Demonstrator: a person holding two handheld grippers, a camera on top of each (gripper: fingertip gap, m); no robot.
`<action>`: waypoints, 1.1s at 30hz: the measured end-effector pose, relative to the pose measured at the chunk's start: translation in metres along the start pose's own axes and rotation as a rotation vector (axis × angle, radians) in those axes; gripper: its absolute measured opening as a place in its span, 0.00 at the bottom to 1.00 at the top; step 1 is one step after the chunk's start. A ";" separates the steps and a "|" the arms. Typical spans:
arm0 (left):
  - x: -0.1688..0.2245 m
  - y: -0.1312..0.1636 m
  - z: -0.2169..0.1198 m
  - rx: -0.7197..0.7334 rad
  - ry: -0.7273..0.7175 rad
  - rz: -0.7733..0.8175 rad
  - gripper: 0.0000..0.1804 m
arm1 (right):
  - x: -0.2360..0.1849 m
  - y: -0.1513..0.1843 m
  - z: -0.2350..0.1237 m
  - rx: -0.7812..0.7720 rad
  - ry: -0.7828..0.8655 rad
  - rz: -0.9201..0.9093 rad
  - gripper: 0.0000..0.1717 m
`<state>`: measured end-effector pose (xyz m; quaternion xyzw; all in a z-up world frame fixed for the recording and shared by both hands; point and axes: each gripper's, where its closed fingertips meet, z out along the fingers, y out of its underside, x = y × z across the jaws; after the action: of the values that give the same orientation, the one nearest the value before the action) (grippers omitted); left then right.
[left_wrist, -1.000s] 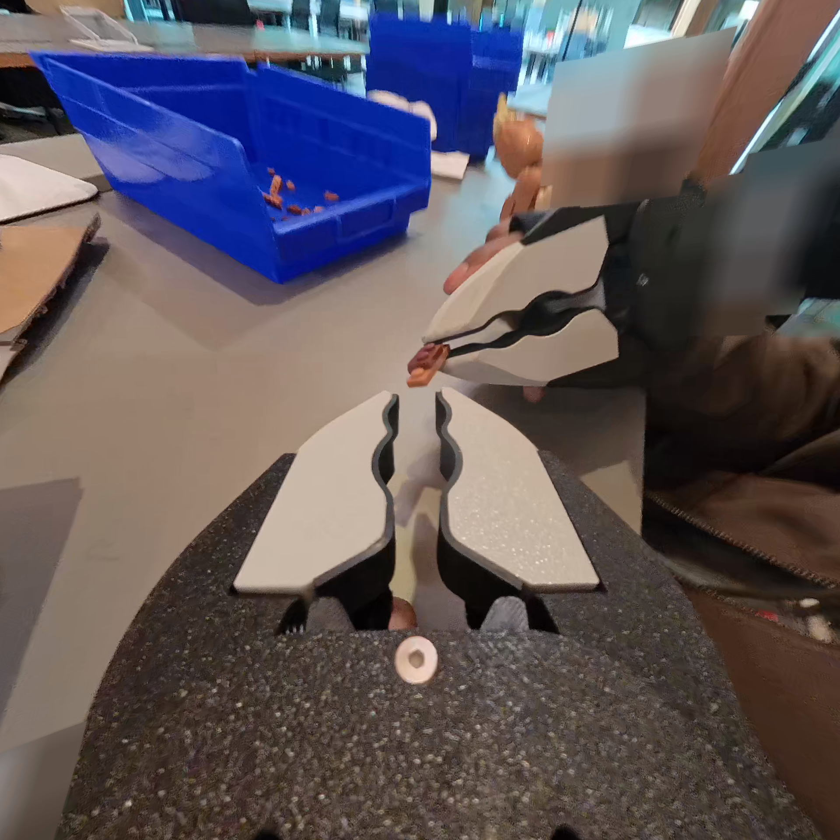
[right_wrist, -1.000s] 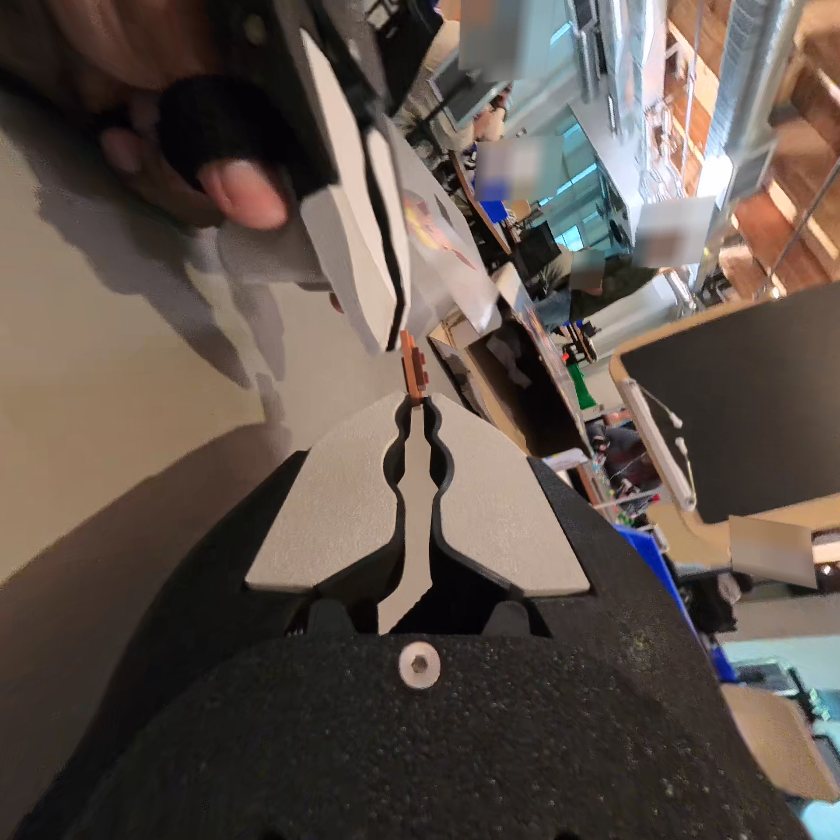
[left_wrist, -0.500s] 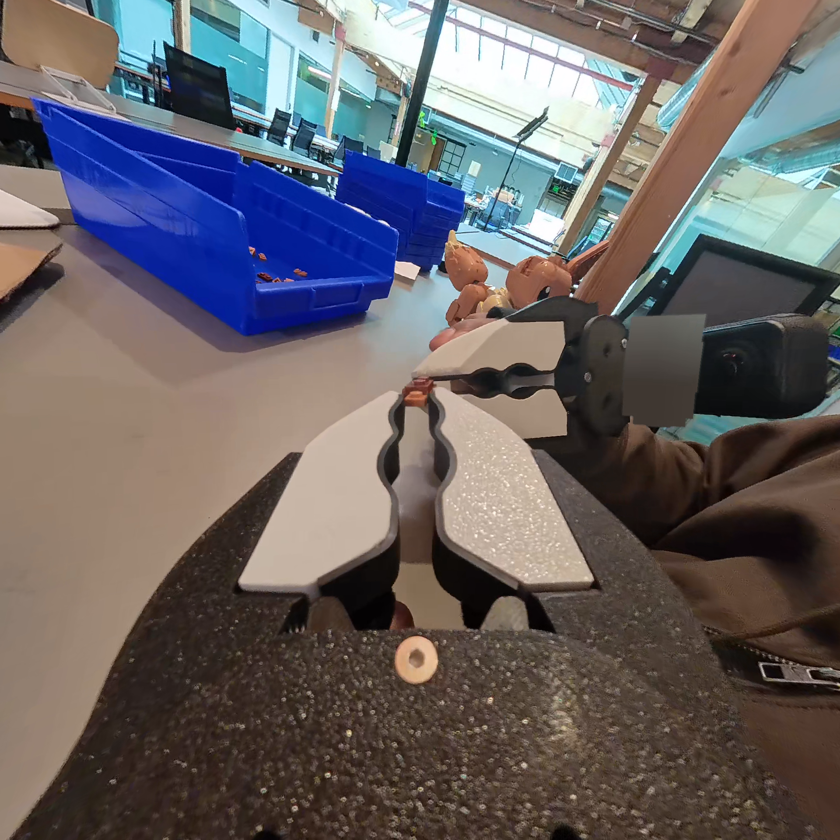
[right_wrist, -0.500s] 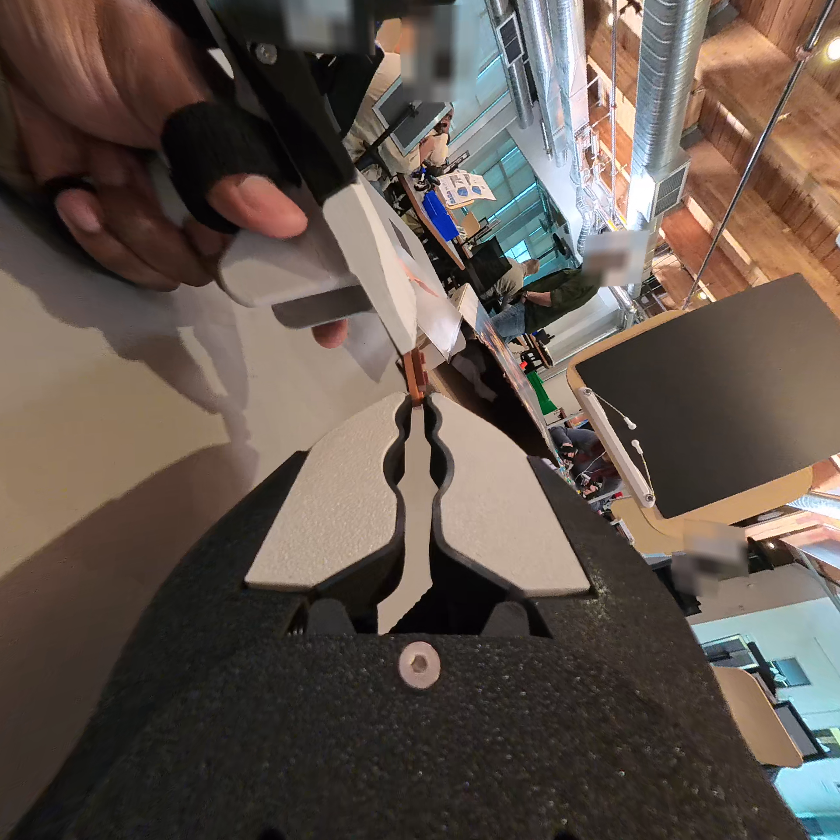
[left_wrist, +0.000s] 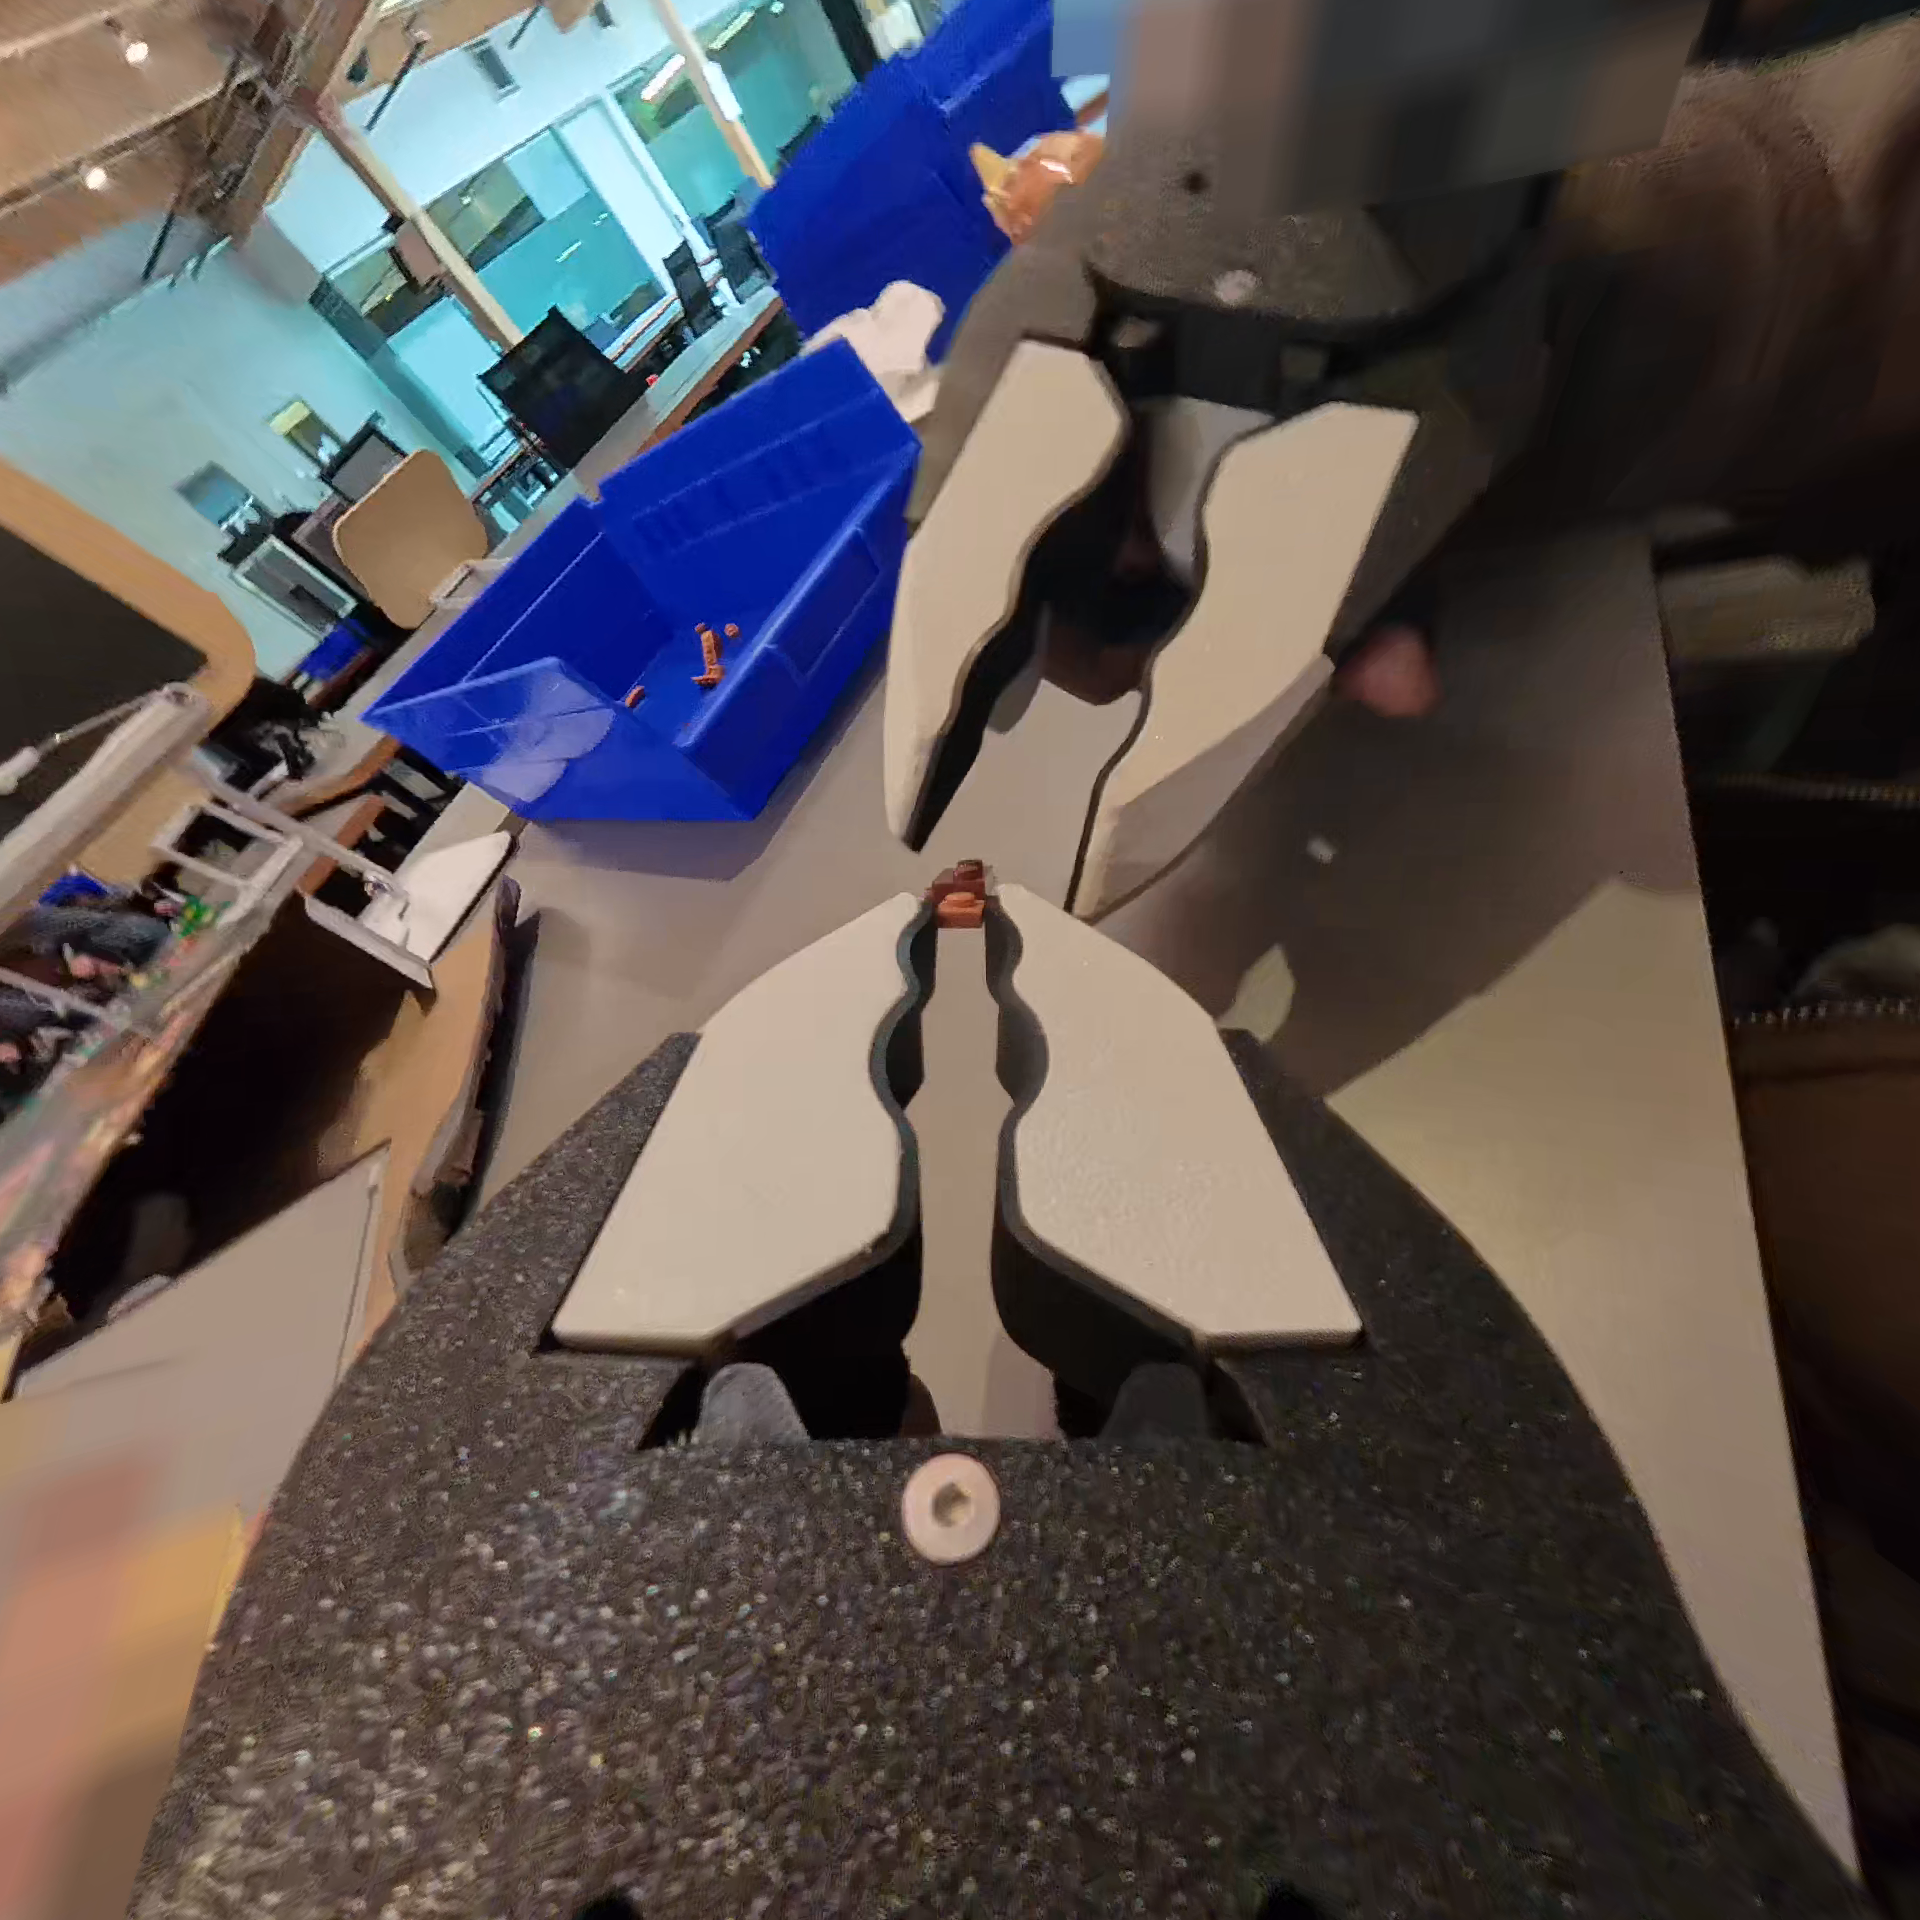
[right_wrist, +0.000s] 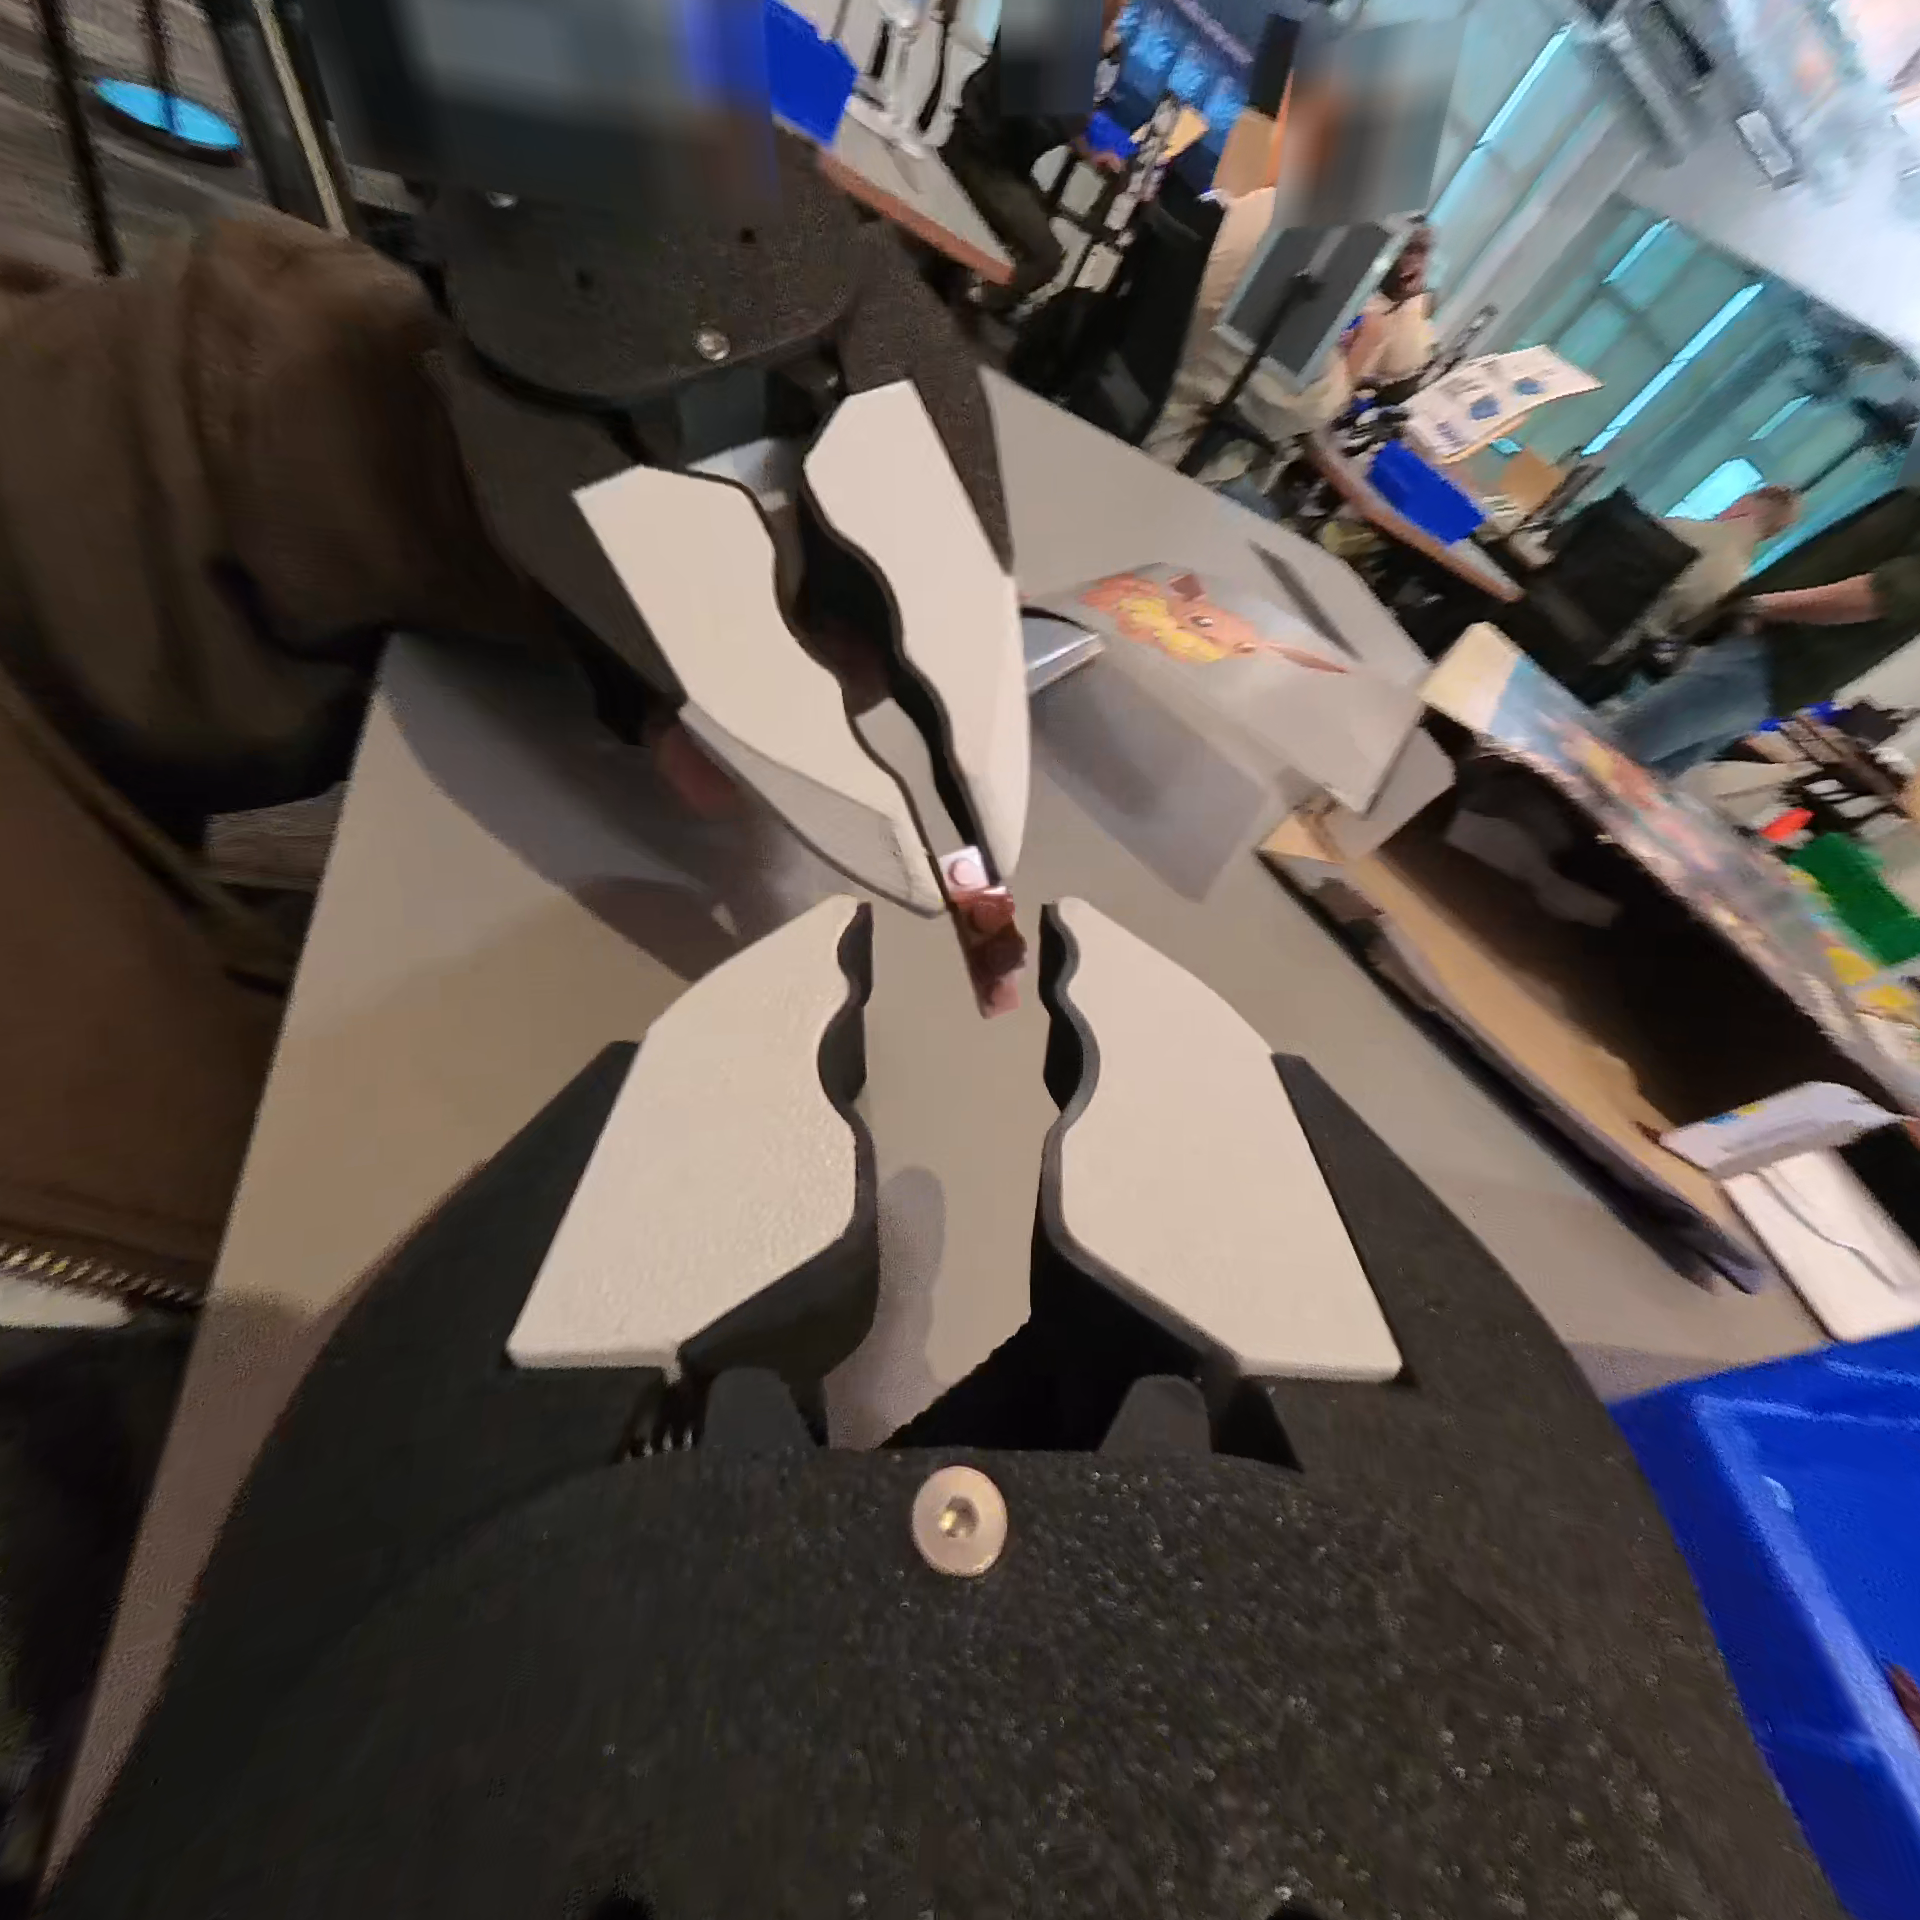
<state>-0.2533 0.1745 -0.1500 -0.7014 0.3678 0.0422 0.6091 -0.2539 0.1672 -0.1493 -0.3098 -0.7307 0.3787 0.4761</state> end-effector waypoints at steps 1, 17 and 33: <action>0.003 0.001 0.001 -0.006 0.010 0.031 0.05 | -0.005 0.002 0.001 -0.011 -0.036 0.010 0.18; 0.042 -0.006 -0.005 0.095 0.115 0.421 0.05 | -0.030 0.013 -0.009 -0.061 -0.256 0.033 0.15; 0.029 -0.008 -0.005 0.068 0.110 0.251 0.05 | -0.022 0.005 -0.008 -0.024 -0.159 -0.066 0.07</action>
<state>-0.2301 0.1565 -0.1570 -0.6303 0.4864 0.0672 0.6013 -0.2384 0.1538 -0.1611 -0.2603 -0.7804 0.3776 0.4251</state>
